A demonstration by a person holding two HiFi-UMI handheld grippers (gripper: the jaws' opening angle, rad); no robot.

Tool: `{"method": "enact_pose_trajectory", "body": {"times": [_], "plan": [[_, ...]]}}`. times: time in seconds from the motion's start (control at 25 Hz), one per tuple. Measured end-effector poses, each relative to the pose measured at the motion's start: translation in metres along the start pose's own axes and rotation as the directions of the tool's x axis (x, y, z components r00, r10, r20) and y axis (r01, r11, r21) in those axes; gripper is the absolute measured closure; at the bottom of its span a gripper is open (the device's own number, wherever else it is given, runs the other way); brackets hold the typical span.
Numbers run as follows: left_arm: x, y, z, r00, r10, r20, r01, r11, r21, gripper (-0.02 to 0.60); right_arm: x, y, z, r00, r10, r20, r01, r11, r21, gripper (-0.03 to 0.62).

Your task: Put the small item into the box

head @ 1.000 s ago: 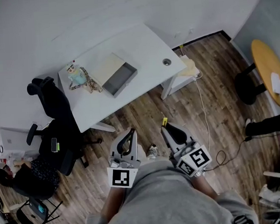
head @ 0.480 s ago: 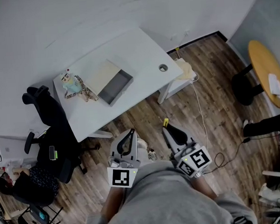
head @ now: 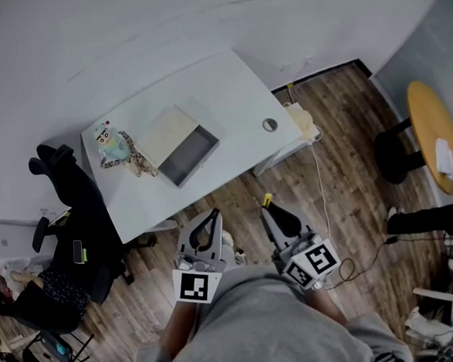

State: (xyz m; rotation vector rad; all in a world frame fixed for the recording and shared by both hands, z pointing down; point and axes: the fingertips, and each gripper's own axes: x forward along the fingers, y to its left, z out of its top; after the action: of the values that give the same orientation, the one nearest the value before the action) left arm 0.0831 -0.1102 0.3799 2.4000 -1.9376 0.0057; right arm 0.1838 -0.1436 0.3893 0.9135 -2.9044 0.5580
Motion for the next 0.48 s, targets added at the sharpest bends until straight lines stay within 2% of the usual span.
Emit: {"method": "enact_pose_trajectory", "body": {"times": [0.48], "plan": [[0.065,0.056,0.004,1.0,-0.013,-0.009,0.013,1.0,-0.016,0.549,0.082,-0.029,0.023,0.999,0.014,-0.037,-0.014,1.0,-0.019,0.522]]}}
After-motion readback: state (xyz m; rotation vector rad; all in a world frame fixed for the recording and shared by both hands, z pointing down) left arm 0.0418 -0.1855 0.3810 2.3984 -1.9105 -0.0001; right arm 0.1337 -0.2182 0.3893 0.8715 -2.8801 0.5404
